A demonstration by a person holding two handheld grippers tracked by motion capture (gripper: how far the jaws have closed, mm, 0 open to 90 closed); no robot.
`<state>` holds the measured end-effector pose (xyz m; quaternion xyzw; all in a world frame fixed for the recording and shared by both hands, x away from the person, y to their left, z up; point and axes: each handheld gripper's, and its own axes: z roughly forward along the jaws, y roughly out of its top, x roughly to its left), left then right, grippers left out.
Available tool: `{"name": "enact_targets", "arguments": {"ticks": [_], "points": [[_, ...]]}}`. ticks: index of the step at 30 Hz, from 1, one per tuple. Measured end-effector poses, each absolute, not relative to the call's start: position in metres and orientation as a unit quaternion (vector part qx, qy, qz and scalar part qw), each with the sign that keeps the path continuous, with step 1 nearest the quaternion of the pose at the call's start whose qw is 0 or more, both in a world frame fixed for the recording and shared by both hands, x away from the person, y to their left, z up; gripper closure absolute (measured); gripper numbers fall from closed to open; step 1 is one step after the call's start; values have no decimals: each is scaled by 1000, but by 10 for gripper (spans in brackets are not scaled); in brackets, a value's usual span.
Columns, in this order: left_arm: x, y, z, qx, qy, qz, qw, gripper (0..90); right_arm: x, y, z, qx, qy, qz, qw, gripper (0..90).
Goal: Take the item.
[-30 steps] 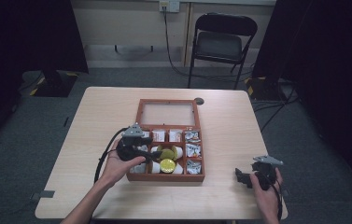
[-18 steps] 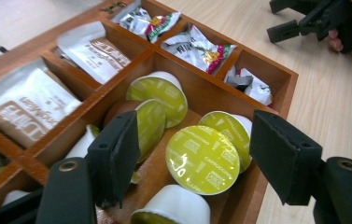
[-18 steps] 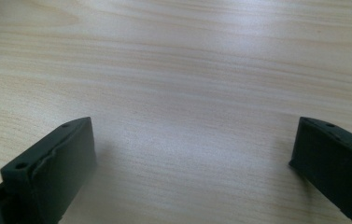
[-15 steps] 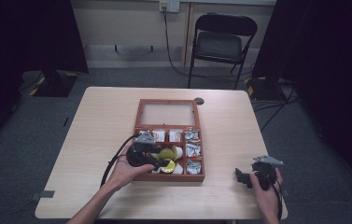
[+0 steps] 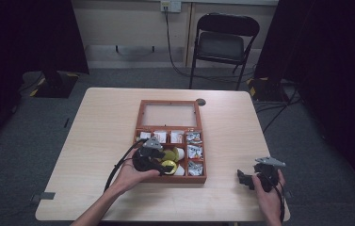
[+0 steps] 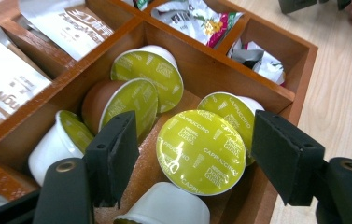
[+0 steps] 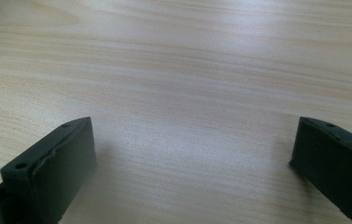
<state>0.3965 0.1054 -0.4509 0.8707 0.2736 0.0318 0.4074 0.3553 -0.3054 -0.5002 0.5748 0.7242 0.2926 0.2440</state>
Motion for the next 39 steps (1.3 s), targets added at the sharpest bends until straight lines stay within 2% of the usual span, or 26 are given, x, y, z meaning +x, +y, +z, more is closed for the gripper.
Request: {"name": "enact_targets", "arguments": {"ticks": [25,39], "points": [[395,93,-459,892,264,46,363,331,355,-305,-500,575,724,293,244,0],[400,89,-460,901,261,33,344,331,355,-305,-500,575,724,293,244,0]]}}
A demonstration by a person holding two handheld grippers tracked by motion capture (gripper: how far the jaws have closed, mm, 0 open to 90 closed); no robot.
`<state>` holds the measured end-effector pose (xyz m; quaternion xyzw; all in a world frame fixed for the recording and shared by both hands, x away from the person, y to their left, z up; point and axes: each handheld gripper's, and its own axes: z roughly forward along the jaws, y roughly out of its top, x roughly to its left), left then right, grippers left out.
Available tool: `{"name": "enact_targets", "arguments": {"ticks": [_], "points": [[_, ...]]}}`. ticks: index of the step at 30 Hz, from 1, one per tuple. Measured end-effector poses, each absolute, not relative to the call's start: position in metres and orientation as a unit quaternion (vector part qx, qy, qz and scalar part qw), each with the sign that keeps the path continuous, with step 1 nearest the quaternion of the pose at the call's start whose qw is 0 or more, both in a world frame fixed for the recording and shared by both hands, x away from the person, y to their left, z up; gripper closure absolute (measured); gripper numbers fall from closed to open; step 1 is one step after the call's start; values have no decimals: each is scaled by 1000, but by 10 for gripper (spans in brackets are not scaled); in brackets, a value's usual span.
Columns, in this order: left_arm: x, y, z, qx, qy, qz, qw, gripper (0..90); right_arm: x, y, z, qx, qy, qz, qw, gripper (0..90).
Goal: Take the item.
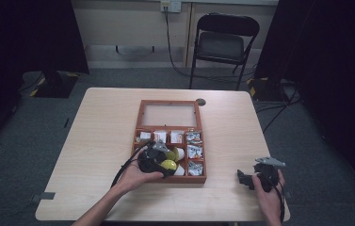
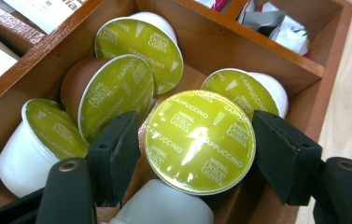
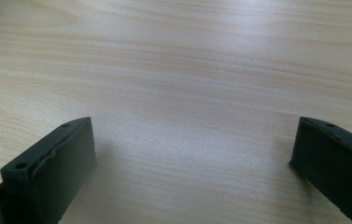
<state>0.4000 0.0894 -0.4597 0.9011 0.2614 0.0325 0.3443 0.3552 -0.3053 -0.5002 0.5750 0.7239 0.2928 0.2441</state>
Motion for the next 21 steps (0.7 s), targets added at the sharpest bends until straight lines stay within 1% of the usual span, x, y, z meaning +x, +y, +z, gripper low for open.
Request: {"name": "enact_targets", "arguments": {"ticks": [4,15,21], "points": [[404,86,-461,908,259,31,328,326,355,-305,-500,575,724,293,245,0],[408,82,-462,912,265,33,311,324,355,-305,-500,575,724,293,244,0],[409,82,-463,911,267,28,313,330,355,-305,-500,575,724,293,244,0]]}}
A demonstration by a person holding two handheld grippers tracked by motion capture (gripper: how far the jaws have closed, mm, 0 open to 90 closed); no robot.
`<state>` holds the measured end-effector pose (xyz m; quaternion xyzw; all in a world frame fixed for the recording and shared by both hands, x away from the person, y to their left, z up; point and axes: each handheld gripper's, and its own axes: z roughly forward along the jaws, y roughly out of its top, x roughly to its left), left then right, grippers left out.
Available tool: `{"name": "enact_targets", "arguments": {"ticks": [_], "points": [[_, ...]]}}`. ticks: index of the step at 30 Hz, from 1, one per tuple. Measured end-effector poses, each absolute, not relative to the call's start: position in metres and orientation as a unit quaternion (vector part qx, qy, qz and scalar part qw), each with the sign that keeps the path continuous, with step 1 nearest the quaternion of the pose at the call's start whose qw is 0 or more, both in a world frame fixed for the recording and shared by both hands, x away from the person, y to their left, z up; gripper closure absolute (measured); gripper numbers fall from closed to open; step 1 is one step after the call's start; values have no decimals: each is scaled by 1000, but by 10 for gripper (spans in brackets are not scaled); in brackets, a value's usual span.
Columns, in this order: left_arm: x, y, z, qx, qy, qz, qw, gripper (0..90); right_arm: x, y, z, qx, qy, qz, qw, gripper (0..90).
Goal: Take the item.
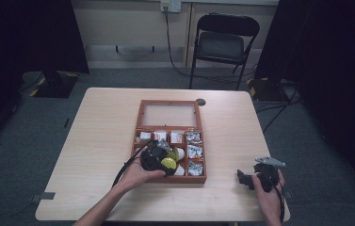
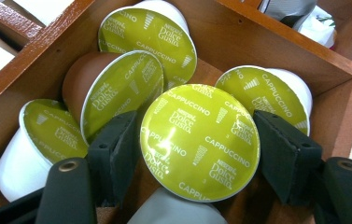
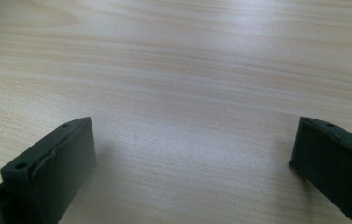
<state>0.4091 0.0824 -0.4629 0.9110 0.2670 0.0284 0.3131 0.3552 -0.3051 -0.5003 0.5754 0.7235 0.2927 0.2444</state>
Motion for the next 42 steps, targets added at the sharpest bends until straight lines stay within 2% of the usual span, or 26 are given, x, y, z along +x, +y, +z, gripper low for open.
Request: {"name": "enact_targets", "arguments": {"ticks": [8,42], "points": [[408,81,-463,915,255,36,311,382,355,-305,-500,575,723,293,244,0],[407,91,-457,896,273,34,347,387,355,-305,-500,576,723,293,244,0]]}}
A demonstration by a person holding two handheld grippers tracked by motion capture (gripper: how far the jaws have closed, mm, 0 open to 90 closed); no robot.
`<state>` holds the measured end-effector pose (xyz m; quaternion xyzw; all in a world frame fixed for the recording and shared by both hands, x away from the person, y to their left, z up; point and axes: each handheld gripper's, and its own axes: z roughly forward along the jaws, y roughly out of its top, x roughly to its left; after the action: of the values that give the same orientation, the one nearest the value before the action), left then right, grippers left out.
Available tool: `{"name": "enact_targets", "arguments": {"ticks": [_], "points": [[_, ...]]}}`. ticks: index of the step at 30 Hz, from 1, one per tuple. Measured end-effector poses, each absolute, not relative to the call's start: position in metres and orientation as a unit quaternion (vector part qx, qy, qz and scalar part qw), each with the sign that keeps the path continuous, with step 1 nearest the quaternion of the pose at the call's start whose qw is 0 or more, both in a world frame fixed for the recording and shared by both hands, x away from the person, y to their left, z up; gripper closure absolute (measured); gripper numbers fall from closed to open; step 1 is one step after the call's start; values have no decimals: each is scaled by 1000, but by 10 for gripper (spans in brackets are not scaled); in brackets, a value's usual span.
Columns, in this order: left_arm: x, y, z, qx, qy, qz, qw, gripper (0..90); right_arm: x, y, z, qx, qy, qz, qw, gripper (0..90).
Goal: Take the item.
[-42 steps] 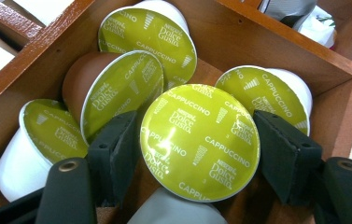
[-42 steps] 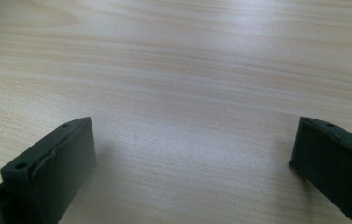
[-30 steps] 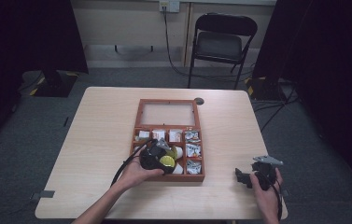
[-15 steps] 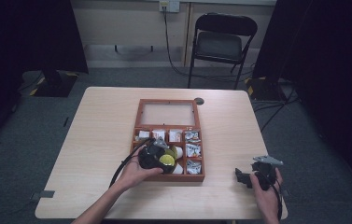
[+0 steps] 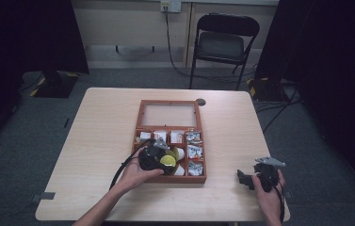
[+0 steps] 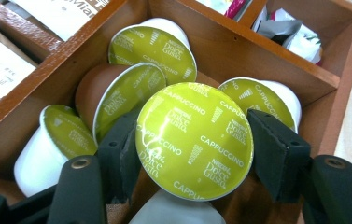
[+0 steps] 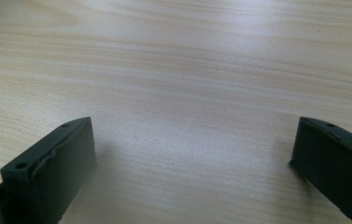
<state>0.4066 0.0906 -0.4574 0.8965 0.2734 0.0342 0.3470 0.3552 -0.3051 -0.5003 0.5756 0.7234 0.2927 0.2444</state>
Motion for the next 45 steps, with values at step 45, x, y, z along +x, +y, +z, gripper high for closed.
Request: {"name": "enact_targets", "arguments": {"ticks": [45], "points": [[400,126,-417,860,277,60,424,388,355,-305,-500,576,723,293,245,0]]}}
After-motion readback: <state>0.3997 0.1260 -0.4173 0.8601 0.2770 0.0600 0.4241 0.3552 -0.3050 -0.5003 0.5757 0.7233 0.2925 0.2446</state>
